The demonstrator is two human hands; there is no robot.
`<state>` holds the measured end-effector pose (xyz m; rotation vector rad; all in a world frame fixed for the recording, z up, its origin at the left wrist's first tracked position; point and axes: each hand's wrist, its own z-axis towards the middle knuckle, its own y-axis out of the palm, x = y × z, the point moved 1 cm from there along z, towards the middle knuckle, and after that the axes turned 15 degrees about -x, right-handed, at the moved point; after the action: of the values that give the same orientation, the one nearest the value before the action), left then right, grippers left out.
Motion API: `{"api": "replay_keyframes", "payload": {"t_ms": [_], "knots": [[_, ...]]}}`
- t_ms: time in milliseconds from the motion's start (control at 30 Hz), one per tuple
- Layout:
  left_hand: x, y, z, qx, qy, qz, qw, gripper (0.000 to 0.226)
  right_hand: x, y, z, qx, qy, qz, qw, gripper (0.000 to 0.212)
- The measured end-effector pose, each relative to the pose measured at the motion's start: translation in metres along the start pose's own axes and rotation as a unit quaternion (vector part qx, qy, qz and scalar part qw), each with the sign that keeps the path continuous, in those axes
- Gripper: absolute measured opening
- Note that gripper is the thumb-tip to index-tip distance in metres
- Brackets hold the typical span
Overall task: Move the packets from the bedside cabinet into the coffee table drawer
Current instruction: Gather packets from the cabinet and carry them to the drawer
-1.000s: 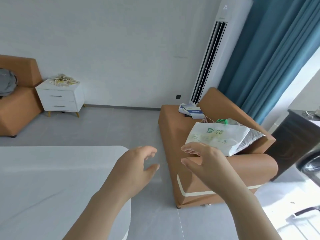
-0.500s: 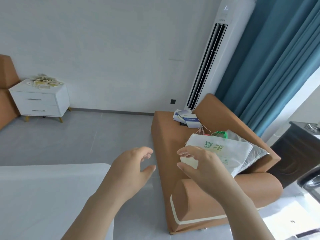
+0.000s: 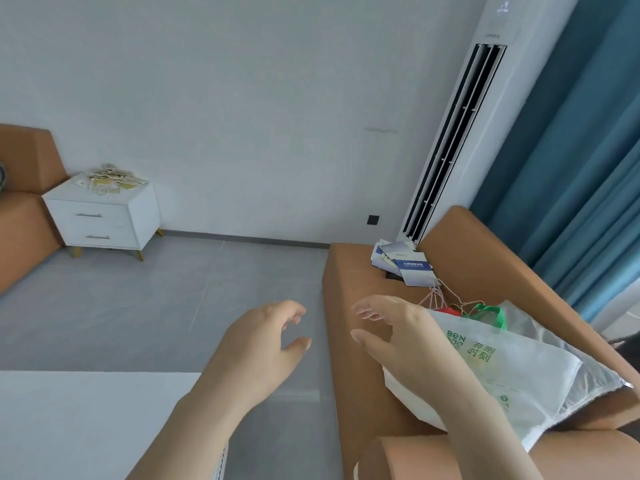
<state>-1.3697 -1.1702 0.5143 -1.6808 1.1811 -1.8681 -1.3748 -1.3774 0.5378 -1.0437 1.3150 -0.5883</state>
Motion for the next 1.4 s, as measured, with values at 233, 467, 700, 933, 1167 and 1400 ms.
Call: {"api": "replay_keyframes", "payload": {"t_ms": [233, 467, 700, 933, 1167, 1400], "knots": [[-0.001, -0.021, 0.085, 0.057, -0.06, -0.002, 0.997, 0.035, 0.038, -0.044, 0.1, -0.026, -0.048, 0.001, 0.999, 0.028], [-0.037, -0.042, 0.155, 0.077, -0.109, -0.013, 0.991, 0.03, 0.043, -0.046, 0.206, -0.07, -0.101, -0.033, 0.992, 0.031], [-0.106, -0.096, 0.238, 0.107, -0.146, -0.022, 0.983, 0.03, 0.025, -0.045, 0.344, -0.09, -0.121, -0.03, 0.988, 0.032], [-0.17, -0.168, 0.321, 0.11, -0.166, -0.022, 0.98, 0.031, -0.008, -0.042, 0.465, -0.116, -0.129, -0.033, 0.984, 0.033], [-0.228, -0.212, 0.401, 0.115, -0.185, -0.03, 0.976, 0.028, -0.019, -0.032, 0.585, -0.149, -0.142, -0.021, 0.978, 0.033], [-0.287, -0.258, 0.488, 0.13, -0.233, -0.04, 0.963, 0.029, -0.034, -0.026, 0.724, -0.173, -0.184, -0.015, 0.967, 0.031]]}}
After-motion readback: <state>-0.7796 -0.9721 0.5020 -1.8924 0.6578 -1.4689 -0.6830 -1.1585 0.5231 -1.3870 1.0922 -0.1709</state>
